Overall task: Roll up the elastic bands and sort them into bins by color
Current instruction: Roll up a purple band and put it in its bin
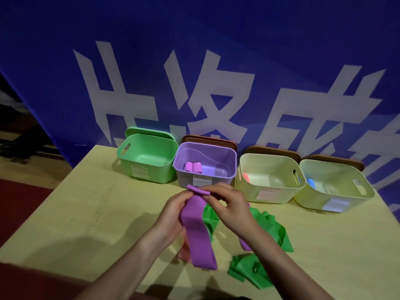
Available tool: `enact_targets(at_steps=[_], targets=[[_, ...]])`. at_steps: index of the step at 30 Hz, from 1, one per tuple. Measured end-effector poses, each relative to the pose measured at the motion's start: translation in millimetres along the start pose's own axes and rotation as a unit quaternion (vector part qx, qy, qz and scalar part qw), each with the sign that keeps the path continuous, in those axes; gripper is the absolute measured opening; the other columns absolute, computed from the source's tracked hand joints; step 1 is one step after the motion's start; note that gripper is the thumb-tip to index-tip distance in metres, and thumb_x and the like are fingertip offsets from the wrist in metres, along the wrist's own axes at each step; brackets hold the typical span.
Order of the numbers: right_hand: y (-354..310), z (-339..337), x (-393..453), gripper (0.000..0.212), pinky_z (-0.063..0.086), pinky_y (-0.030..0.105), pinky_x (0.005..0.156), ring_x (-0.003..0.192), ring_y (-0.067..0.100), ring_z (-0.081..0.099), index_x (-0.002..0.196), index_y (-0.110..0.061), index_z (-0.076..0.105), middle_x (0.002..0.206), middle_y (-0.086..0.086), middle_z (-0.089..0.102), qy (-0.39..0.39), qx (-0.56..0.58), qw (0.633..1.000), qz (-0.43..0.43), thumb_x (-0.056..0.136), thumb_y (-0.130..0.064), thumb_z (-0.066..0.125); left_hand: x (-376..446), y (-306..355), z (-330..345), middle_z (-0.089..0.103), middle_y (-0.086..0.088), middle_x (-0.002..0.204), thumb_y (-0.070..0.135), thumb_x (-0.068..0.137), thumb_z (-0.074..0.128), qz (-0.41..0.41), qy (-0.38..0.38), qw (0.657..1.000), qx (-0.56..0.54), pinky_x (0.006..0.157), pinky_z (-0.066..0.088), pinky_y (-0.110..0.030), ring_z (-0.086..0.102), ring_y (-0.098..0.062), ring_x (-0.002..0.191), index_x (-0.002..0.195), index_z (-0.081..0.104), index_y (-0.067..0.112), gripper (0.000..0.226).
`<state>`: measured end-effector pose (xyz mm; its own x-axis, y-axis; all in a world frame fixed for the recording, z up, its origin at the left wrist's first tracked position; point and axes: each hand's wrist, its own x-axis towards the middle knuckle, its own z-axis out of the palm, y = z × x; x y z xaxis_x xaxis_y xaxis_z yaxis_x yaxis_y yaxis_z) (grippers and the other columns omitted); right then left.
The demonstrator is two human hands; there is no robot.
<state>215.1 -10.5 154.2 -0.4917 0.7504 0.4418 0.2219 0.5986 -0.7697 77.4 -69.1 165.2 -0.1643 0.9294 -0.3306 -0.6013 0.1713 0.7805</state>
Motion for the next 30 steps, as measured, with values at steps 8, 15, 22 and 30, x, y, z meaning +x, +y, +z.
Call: enact_targets(at_steps=[8,15,22,30], targets=[[11,-22,1,0.029,0.051,0.027,0.078,0.090,0.012,0.062,0.110,-0.014,0.072,0.098,-0.001,0.064,-0.059,-0.108,0.990,-0.066,0.090,-0.020,0.051,7,-6,7,0.068,-0.016,0.094,0.016,0.099,0.039,0.003,-0.039,0.999,0.013,0.069,0.051,-0.028,0.066,-0.016,0.074,0.105,0.067,0.004,0.031],[-3,-22,-4,0.025,0.051,0.023,0.081,0.087,0.004,0.061,0.115,-0.026,0.064,0.098,0.001,0.064,-0.047,0.131,0.982,0.130,0.097,-0.013,0.053,9,-11,12,0.072,-0.001,0.082,-0.003,0.097,0.039,0.083,0.001,0.984,0.160,0.064,0.051,-0.016,0.067,-0.006,0.071,0.097,0.063,0.008,0.026],[-1,-9,-2,0.013,0.043,0.019,0.060,0.058,0.005,0.053,0.081,-0.015,0.067,0.063,-0.005,0.058,0.012,0.155,0.967,0.203,0.088,-0.004,0.065,14,-12,6,0.065,0.000,0.082,0.024,0.094,0.047,0.200,-0.002,0.899,0.389,0.068,0.044,-0.027,0.058,-0.005,0.072,0.092,0.059,0.014,0.016],[4,-11,-3,0.020,0.043,0.020,0.060,0.061,0.008,0.052,0.074,-0.024,0.061,0.061,-0.009,0.058,0.048,0.107,0.979,0.164,0.087,-0.009,0.065,12,-14,15,0.067,-0.002,0.080,0.029,0.090,0.049,0.234,0.016,0.890,0.392,0.067,0.045,-0.033,0.060,-0.017,0.075,0.089,0.062,0.015,0.018]])
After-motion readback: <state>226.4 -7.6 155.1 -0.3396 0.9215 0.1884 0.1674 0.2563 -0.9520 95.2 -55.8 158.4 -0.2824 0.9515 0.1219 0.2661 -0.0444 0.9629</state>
